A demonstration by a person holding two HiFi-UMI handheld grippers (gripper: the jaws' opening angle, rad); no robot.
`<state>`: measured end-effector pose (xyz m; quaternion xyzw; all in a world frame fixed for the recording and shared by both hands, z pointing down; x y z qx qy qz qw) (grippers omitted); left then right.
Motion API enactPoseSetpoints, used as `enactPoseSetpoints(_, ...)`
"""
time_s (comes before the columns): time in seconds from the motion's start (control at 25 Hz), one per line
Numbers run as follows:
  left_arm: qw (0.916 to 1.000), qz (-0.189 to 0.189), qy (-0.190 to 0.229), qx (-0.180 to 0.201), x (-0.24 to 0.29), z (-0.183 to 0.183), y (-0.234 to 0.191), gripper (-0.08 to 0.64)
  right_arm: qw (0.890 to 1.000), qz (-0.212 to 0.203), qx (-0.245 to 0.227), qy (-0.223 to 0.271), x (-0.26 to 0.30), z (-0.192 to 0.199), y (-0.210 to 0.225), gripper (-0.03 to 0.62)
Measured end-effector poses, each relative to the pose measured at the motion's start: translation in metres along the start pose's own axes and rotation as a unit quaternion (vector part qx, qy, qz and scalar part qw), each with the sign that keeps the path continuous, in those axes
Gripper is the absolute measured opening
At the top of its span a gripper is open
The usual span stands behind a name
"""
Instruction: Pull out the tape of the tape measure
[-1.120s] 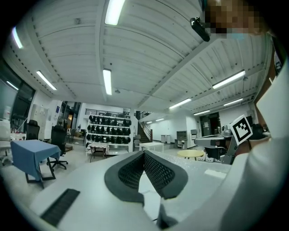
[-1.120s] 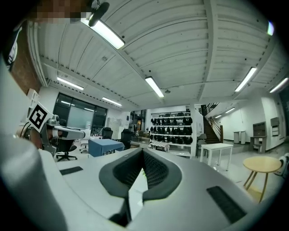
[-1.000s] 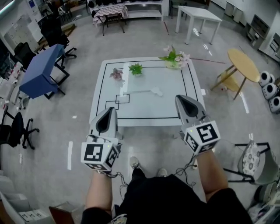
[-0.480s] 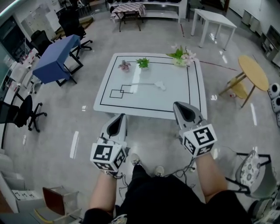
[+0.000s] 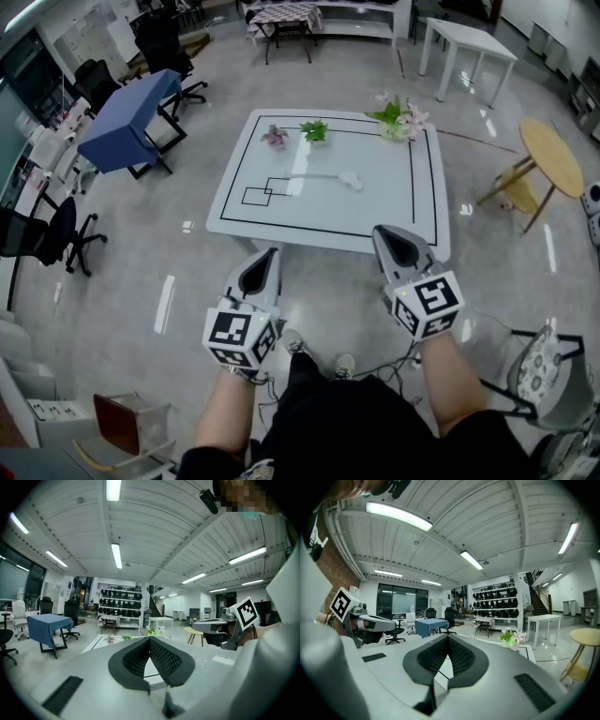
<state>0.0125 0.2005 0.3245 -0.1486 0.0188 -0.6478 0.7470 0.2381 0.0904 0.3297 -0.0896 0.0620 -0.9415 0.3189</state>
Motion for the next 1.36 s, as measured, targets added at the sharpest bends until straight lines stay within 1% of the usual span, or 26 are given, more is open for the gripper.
enactPoseSetpoints(0.44, 1.0, 0.003, -0.001, -0.006, 0.009, 0.003, 0.003, 0.003, 1.0, -0.001, 0.004, -0.012, 0.002, 0.002, 0.004, -0.005)
enactPoseSetpoints(0.68, 1.0, 0.005, 0.0, -0.005, 0.01, 0.003, 0.005, 0.003, 1.0, -0.002, 0.004, -0.006, 0.001, 0.006, 0.005, -0.005)
enactPoseSetpoints(1.36, 1.0, 0.007, 0.001, -0.002, 0.007, 0.003, 0.012, 0.003, 1.0, 0.001, 0.004, -0.012, -0.007, 0.003, 0.006, -0.005)
Point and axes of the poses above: the fingertips, and each gripper's own axes: x forward along the fingers, y to its right, z out of its underside, the point moved 7 cm from there along -x, backward along the fingers, and after that the axes turned 10 degrees about -x, right-handed, at the moved point
